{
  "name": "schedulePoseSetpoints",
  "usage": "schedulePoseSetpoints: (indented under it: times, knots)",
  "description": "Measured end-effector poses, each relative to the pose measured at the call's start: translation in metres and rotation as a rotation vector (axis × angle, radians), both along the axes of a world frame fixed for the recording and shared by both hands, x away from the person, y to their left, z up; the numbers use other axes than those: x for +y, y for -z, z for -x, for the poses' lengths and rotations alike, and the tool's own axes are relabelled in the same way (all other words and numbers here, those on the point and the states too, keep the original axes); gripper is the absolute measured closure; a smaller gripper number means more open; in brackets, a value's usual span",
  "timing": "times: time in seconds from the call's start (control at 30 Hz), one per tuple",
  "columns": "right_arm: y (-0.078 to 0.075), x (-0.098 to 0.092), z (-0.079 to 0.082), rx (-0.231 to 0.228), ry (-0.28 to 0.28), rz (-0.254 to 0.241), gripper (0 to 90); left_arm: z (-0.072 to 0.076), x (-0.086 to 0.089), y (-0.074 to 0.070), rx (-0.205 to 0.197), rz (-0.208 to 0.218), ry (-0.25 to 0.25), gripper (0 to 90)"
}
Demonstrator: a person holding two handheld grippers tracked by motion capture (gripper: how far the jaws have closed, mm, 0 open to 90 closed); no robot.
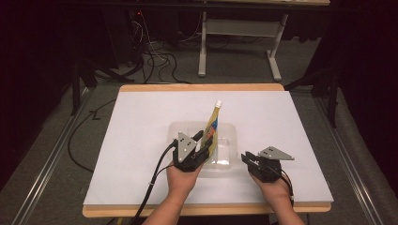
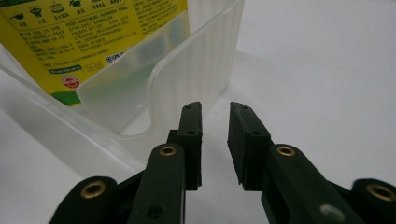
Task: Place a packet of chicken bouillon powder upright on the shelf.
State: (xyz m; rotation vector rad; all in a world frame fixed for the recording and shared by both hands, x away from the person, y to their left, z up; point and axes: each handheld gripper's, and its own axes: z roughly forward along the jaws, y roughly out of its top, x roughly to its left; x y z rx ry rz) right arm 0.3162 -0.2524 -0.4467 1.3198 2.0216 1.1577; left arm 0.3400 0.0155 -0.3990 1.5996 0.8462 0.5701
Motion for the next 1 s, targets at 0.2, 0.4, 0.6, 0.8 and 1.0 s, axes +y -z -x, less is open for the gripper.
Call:
schedulePoseSetpoints:
  times: [0.2,0.4,0.6,0.8,1.0]
  knots:
    - [0.000,-0.001,0.000,0.005,0.005,-0.008,72.7,0.000,0.003,-0.006,0.002,-0.019,0.019,51.6]
    - [0.000,-0.001,0.000,0.007,0.002,-0.014,65.2,0.001,0.008,-0.012,0.004,-0.043,0.044,44.1]
    - [-0.003,-0.002,0.001,-0.009,-0.020,-0.032,53.9,0.003,0.017,-0.018,0.013,-0.068,0.097,36.3]
    - [-0.007,-0.003,0.004,-0.031,-0.054,-0.041,39.0,0.007,0.039,-0.022,0.023,-0.088,0.117,27.7]
    - [-0.011,-0.004,0.008,-0.066,-0.067,-0.048,25.4,0.006,0.080,-0.021,0.040,-0.105,0.065,25.1]
